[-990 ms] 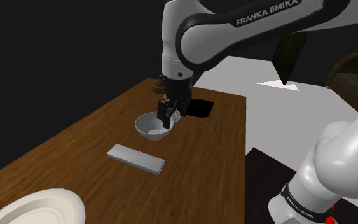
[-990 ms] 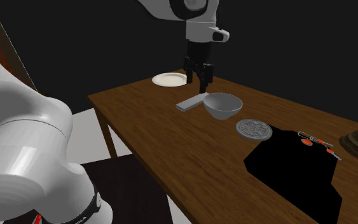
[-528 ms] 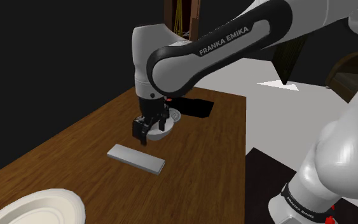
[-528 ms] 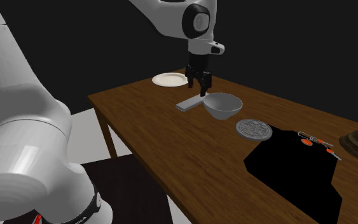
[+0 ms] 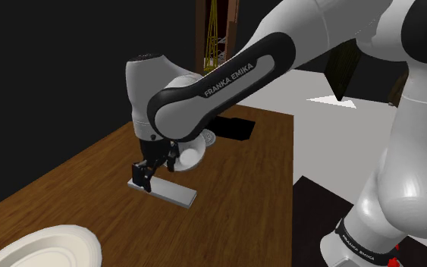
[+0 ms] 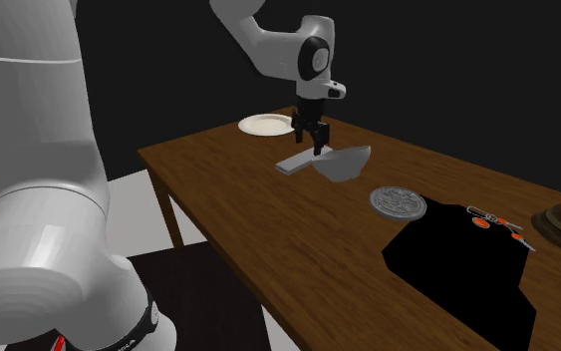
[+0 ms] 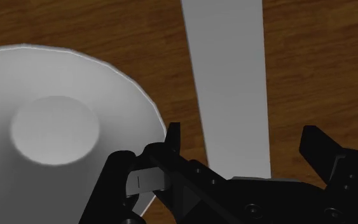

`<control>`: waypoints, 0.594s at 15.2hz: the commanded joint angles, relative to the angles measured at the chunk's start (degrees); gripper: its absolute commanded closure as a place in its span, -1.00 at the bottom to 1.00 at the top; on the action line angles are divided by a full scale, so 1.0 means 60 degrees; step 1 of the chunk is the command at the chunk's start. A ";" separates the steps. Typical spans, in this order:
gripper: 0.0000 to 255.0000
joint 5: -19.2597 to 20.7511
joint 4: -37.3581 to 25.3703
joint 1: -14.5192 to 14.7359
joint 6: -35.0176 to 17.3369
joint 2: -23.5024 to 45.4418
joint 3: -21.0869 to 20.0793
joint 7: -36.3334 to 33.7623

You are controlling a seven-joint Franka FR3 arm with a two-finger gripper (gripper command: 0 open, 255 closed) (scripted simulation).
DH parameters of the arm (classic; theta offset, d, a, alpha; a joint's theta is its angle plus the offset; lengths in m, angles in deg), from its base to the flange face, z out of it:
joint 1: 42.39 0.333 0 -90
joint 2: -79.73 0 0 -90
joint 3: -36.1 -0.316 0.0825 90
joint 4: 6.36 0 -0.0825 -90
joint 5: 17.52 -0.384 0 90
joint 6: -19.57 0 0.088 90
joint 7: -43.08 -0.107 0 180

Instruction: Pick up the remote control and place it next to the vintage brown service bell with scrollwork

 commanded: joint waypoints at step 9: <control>-1.00 0.0353 0.0236 0.0119 -0.0712 0.0543 0.0110 -0.0241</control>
